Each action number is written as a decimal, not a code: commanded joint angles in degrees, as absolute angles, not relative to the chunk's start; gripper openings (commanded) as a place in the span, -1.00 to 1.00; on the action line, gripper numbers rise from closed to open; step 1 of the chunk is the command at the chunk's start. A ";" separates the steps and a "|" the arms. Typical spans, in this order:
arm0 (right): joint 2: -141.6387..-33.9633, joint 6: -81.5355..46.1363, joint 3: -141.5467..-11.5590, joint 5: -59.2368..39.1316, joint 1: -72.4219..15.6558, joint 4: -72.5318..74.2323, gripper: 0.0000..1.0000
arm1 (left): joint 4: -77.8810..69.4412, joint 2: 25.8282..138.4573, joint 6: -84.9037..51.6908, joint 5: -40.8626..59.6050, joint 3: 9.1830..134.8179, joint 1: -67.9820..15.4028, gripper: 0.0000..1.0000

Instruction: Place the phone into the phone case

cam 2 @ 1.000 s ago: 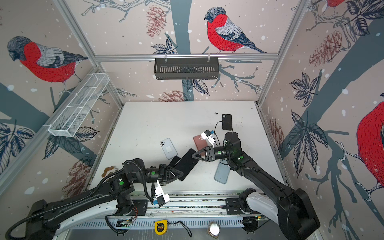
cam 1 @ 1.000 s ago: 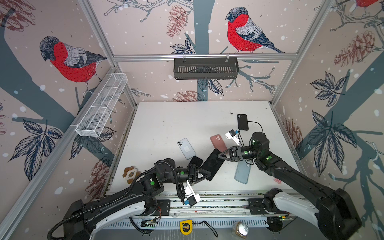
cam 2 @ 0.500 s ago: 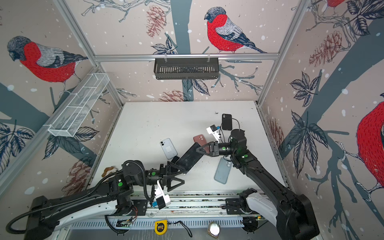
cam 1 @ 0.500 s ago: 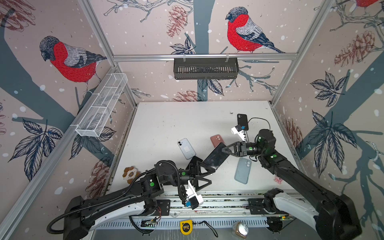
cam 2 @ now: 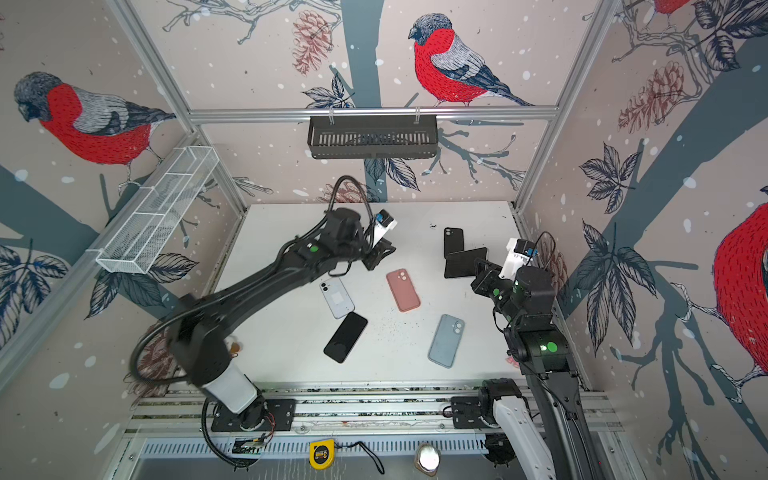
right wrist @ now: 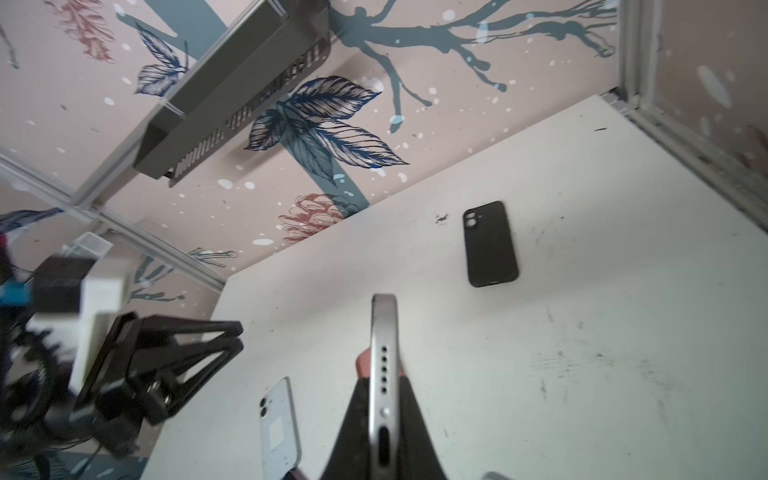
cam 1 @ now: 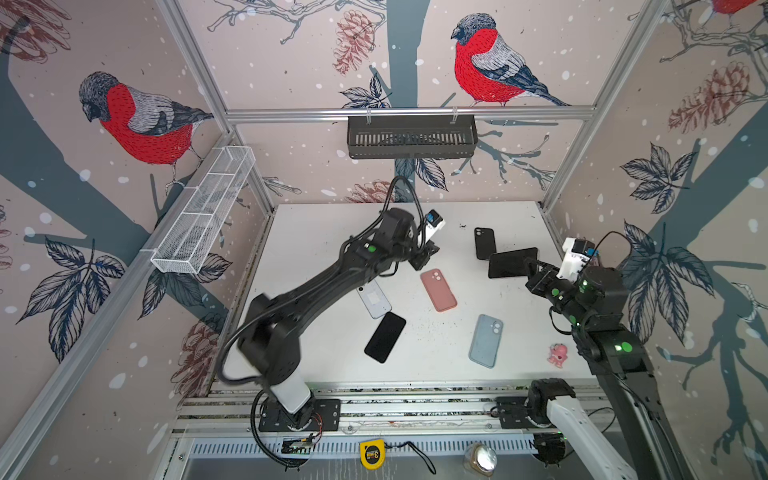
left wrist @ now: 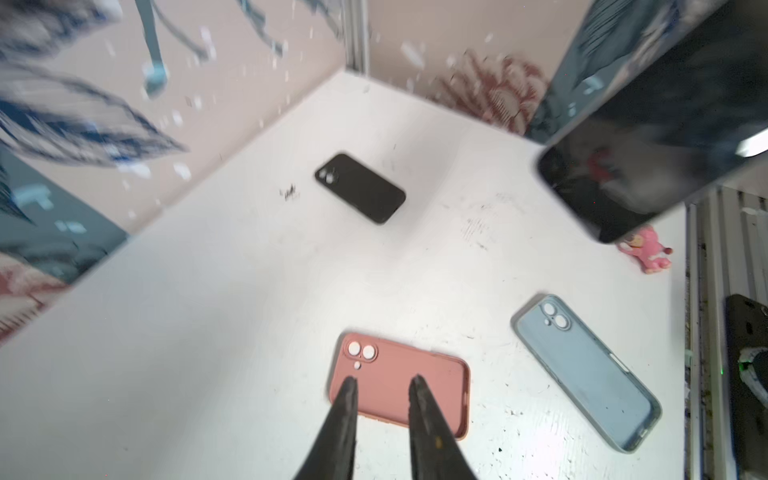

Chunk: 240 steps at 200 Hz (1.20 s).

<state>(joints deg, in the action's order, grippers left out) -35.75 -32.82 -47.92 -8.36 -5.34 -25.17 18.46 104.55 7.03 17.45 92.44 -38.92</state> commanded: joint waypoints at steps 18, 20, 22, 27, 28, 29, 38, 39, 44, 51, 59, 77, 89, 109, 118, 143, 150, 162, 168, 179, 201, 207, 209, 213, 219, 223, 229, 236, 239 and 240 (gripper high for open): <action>-33.42 -31.28 -46.52 -3.41 -5.36 -26.95 -0.96 | 42.87 126.11 0.20 15.92 114.12 -38.23 -0.31; -33.34 -31.29 -46.44 -3.49 -5.41 -26.97 -0.96 | 43.00 126.76 0.31 15.62 114.86 -38.23 -0.32; -33.30 -31.38 -46.30 -3.62 -5.37 -26.87 -0.96 | 43.38 127.51 0.34 15.33 115.51 -38.23 -0.34; -33.15 -31.46 -46.09 -3.90 -5.36 -26.86 -0.96 | 44.08 128.88 0.43 14.62 116.94 -38.20 -0.39; -33.05 -31.50 -46.03 -3.97 -5.36 -26.88 -0.96 | 44.19 129.26 0.43 14.48 117.18 -38.22 -0.40; -33.01 -31.53 -45.95 -4.01 -5.36 -26.80 -0.96 | 44.29 129.58 0.50 14.27 117.48 -38.18 -0.40; -32.71 -31.54 -45.65 -4.52 -5.36 -26.62 -0.96 | 45.28 131.91 0.65 12.39 119.49 -38.23 -0.45; -32.70 -31.55 -45.63 -4.59 -5.36 -26.63 -0.96 | 45.32 132.14 0.68 12.17 119.64 -38.23 -0.45; -32.54 -31.60 -45.47 -4.83 -5.41 -26.63 -0.96 | 45.81 133.12 0.75 11.14 120.30 -38.23 -0.46; -32.41 -31.60 -45.29 -5.06 -5.36 -26.47 -0.96 | 46.03 134.12 1.00 10.26 120.73 -38.23 -0.46; -32.39 -31.50 -45.02 -5.52 -5.38 -26.14 -0.96 | 45.97 134.93 1.29 9.87 120.76 -38.23 -0.43; -32.61 -31.73 -44.29 -6.54 -5.37 -25.53 -0.96 | 45.79 136.39 1.58 9.47 120.28 -38.23 -0.43; -32.76 -31.90 -43.99 -7.06 -5.36 -24.98 -0.96 | 45.39 137.12 1.67 9.96 119.66 -38.22 -0.43; -33.06 -32.08 -43.86 -7.90 -5.36 -24.61 -0.96 | 44.99 138.28 1.67 10.60 119.32 -38.23 -0.44; -33.22 -32.05 -43.84 -7.88 -5.31 -24.61 -0.96 | 44.78 138.75 1.67 10.80 119.20 -38.19 -0.44; -33.18 -31.93 -43.68 -7.73 -5.28 -24.63 -0.96 | 44.30 139.39 1.67 11.16 118.67 -38.15 -0.56; -33.14 -31.95 -43.55 -7.81 -5.27 -24.69 -0.96 | 44.32 139.48 1.69 11.30 118.44 -38.09 -0.64; -32.93 -31.99 -43.34 -7.99 -5.27 -24.75 -0.96 | 43.83 139.13 1.54 11.89 117.37 -37.66 -0.83; -32.86 -32.06 -43.16 -8.08 -5.29 -24.72 -0.96 | 43.17 138.56 1.23 12.04 116.30 -37.44 -0.92; -32.68 -32.01 -42.99 -8.39 -5.28 -24.78 -0.96 | 40.94 136.56 0.51 11.36 113.06 -37.03 -1.00; -32.56 -32.12 -42.72 -8.83 -5.28 -24.69 -0.96 | 35.65 130.76 -2.16 7.98 104.63 -36.35 -1.00; -32.59 -32.10 -42.63 -9.10 -5.35 -24.57 -0.96 | 34.75 129.15 -3.31 6.84 102.48 -36.17 -1.00; -32.54 -32.08 -42.63 -9.18 -5.34 -24.49 -0.96 | 34.53 128.53 -3.79 6.48 101.91 -36.14 -1.00; -32.60 -32.20 -42.55 -9.37 -5.32 -24.29 -0.96 | 34.12 127.38 -4.75 5.86 100.41 -36.00 -1.00; -32.67 -32.32 -42.28 -9.91 -5.34 -23.96 -0.96 | 33.37 125.67 -6.25 5.46 98.23 -35.85 -1.00; -32.76 -32.42 -42.07 -10.28 -5.32 -23.70 -0.96 | 32.90 124.18 -7.30 5.42 96.50 -35.70 -1.00; -32.91 -32.81 -41.72 -11.02 -5.32 -23.20 -0.96 | 32.04 122.09 -9.19 5.36 94.01 -35.58 -1.00; -33.22 -33.32 -41.13 -11.88 -5.42 -22.59 -0.96 | 31.00 119.80 -11.92 5.31 90.87 -35.43 -1.00; -33.42 -33.58 -40.87 -12.45 -5.37 -22.32 -0.96 | 30.62 118.66 -13.23 5.21 89.56 -35.42 -1.00; -33.45 -33.66 -40.78 -12.64 -5.41 -22.19 -0.96 | 30.47 118.31 -13.65 5.24 89.08 -35.42 -1.00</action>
